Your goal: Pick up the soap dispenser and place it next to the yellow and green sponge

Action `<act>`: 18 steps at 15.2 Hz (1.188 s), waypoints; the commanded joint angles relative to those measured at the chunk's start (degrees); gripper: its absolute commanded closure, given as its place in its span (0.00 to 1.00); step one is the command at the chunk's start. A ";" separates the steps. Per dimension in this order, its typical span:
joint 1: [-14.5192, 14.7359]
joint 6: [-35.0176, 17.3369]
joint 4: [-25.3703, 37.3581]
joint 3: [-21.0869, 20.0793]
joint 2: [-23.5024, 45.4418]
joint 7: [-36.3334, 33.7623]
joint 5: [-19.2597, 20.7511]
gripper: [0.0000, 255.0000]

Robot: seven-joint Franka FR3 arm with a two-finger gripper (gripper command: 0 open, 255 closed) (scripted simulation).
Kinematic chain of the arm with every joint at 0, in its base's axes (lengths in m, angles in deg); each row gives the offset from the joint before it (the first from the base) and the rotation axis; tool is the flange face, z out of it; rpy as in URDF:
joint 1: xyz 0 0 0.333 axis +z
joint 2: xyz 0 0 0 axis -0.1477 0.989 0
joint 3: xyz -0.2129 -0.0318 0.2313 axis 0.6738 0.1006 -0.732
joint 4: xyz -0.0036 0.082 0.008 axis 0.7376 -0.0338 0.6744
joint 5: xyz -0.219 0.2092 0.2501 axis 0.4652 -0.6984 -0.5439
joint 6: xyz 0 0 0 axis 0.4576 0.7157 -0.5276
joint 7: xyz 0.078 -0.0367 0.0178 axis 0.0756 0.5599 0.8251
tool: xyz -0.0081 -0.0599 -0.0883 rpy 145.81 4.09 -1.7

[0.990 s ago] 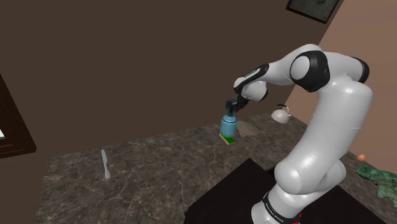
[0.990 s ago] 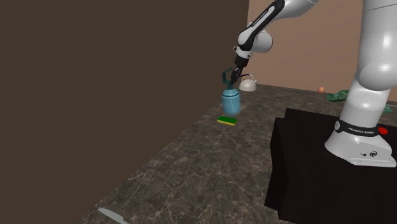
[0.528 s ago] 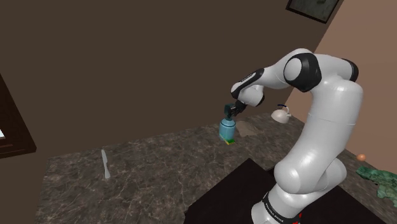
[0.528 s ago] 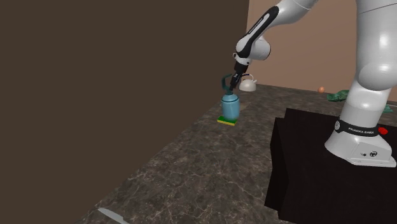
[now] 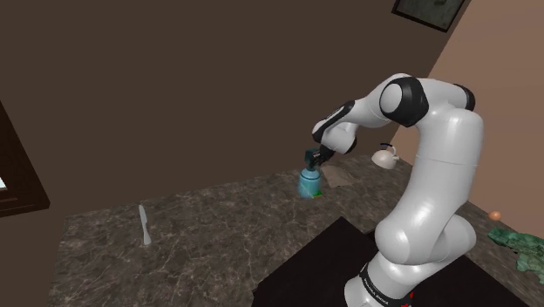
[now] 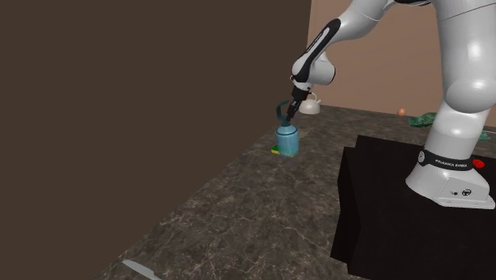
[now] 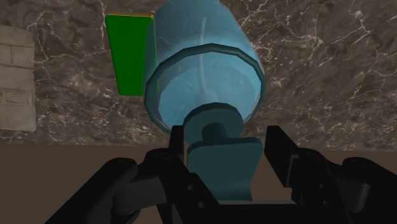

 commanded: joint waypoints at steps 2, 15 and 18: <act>-0.88 -1.82 0.27 -1.24 1.98 1.50 -1.58 1.00; -2.37 -4.27 0.97 -3.19 5.06 3.60 -3.63 0.00; -2.39 -4.28 0.95 -3.20 5.05 3.62 -3.64 0.00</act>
